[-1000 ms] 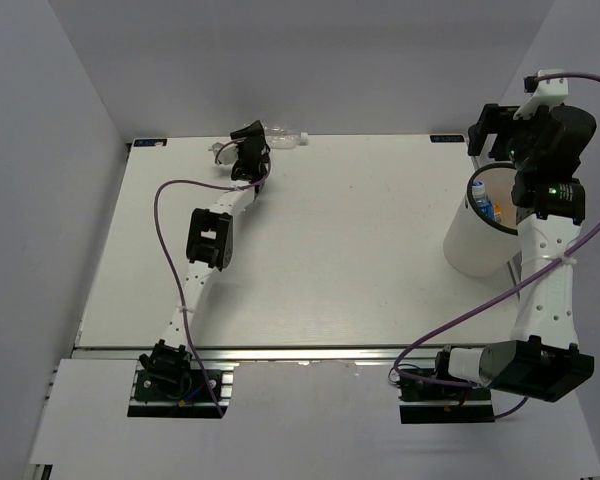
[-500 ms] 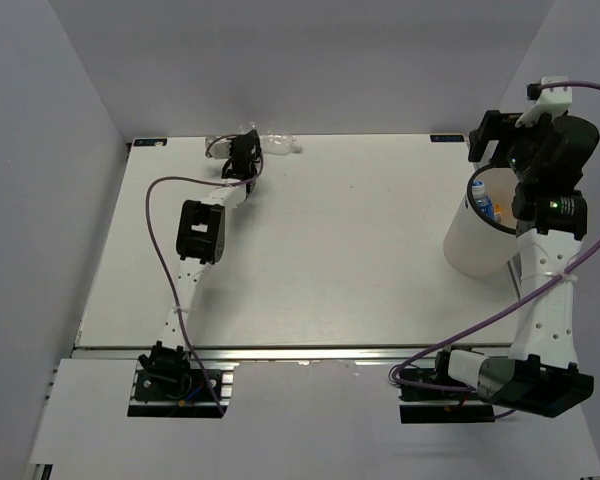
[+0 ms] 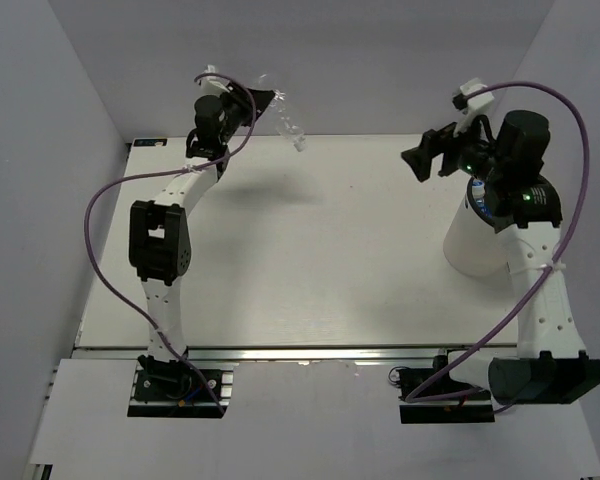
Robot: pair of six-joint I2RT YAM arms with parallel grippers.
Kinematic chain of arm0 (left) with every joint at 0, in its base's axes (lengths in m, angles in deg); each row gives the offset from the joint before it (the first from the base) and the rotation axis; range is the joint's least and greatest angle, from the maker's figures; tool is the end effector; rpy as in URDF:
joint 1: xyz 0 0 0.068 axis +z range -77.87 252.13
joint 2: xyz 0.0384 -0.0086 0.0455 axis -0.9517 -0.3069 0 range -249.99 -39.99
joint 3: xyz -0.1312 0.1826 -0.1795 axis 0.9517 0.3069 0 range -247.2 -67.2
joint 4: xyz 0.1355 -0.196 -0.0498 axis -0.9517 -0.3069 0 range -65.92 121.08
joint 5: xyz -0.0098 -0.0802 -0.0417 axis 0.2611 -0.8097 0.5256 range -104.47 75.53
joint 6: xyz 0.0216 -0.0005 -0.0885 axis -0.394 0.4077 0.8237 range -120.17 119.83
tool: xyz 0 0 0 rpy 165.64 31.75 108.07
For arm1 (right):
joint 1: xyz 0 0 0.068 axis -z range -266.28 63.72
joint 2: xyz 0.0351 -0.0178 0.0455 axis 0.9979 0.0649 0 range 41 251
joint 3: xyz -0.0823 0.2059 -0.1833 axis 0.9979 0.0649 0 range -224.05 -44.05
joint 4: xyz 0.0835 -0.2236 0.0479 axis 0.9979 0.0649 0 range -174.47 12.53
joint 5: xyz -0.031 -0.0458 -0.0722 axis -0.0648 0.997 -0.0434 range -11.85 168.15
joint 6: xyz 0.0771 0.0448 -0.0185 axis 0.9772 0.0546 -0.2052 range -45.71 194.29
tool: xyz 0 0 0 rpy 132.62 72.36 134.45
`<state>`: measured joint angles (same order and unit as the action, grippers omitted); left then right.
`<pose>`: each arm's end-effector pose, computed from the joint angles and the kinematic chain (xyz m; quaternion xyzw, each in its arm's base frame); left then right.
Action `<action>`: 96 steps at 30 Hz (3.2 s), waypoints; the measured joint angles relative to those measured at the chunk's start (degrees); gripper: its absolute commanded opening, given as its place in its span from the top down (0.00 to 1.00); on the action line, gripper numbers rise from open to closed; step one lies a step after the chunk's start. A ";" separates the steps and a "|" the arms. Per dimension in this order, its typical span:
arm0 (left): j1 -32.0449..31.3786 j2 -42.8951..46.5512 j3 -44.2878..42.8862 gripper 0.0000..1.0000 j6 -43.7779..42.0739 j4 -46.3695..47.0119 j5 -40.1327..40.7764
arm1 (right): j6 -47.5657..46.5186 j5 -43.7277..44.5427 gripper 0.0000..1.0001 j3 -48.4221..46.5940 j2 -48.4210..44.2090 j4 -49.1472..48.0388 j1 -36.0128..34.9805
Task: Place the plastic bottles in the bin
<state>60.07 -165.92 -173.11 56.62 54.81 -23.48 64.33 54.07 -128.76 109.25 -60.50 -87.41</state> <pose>0.5555 -0.1318 0.3288 -0.2064 0.6522 -0.4556 0.5696 0.2625 0.0385 0.4751 -0.2079 0.7186 0.1068 0.6550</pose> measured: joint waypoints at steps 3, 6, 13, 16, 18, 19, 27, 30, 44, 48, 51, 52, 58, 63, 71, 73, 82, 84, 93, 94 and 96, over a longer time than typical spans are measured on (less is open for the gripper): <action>-0.31 6.08 4.37 1.00 -7.04 -0.79 -14.08 | -0.15 -7.72 0.11 -3.63 4.37 0.68 -4.22; -1.27 13.90 13.55 1.00 -14.69 -1.70 -25.03 | -0.15 -14.69 0.11 -4.98 7.85 0.20 -7.39; -10.95 29.44 23.26 1.00 -37.86 -16.98 -34.36 | 2.54 -25.42 0.11 -1.53 9.42 -5.16 -13.11; -14.62 34.07 24.98 1.00 -42.42 -19.87 -36.83 | 5.90 -29.88 0.11 0.17 9.92 -10.34 -14.05; -15.34 36.06 25.35 1.00 -44.44 -21.07 -38.01 | 9.42 -32.96 0.11 1.51 10.73 -15.08 -14.84; -15.37 36.70 25.53 1.00 -45.05 -21.55 -38.42 | 10.99 -34.21 0.11 2.08 11.26 -17.29 -15.37; -14.40 38.47 28.61 1.00 -45.44 -21.44 -39.41 | 17.31 -35.45 0.11 3.19 14.43 -23.96 -17.62; -14.40 38.51 29.20 1.00 -44.37 -20.26 -39.58 | 18.51 -34.69 0.11 3.19 15.15 -25.53 -18.08; -16.09 38.58 29.35 1.00 -40.79 -16.79 -41.55 | 20.31 -30.47 0.55 3.93 17.62 -28.70 -22.23; -16.44 38.71 29.33 0.76 -41.09 -17.31 -41.55 | 21.35 -28.79 0.87 6.34 15.63 -30.34 -22.27; -16.70 39.26 29.03 0.51 -42.38 -18.64 -41.20 | 21.53 -27.85 1.00 7.58 14.05 -30.67 -22.32; -16.74 39.54 28.89 0.48 -43.01 -19.26 -40.98 | 21.57 -27.47 1.00 8.00 13.35 -30.60 -22.36; -17.38 42.21 28.06 0.18 -46.45 -23.06 -34.99 | 21.40 -27.12 1.00 8.72 9.79 -30.40 -21.24; -17.09 45.31 28.30 0.02 -51.06 -29.44 -32.63 | 24.68 -25.03 1.00 8.74 8.66 -31.71 -9.77; -17.00 48.89 28.65 0.02 -55.10 -36.46 -27.17 | 23.43 -19.89 1.00 7.19 5.49 -25.20 1.81; -17.00 49.37 29.14 0.02 -55.21 -36.61 -24.55 | 20.92 -15.65 1.00 3.15 5.42 -19.41 3.82; -16.63 49.72 32.17 0.02 -51.98 -34.99 -7.17 | 8.15 26.16 1.00 -22.69 8.92 2.51 8.04; -16.09 49.31 32.30 0.02 -51.34 -34.71 -4.85 | 6.36 34.07 1.00 -24.09 8.90 5.09 8.41; -11.37 41.24 25.18 0.02 -48.30 -37.64 -3.23 | 4.00 46.18 1.00 -26.12 12.98 20.94 9.77; -10.95 40.15 24.00 0.02 -47.87 -38.23 -3.52 | 4.00 45.81 1.00 -24.48 12.57 20.76 9.79; -10.14 38.66 22.32 0.02 -47.04 -39.06 -4.00 | 4.07 43.87 1.00 -20.35 11.10 20.28 9.88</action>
<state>49.93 -127.25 -150.79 9.58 15.75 -27.48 68.40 97.94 -149.11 120.35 -40.22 -77.53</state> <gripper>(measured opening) 0.983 0.690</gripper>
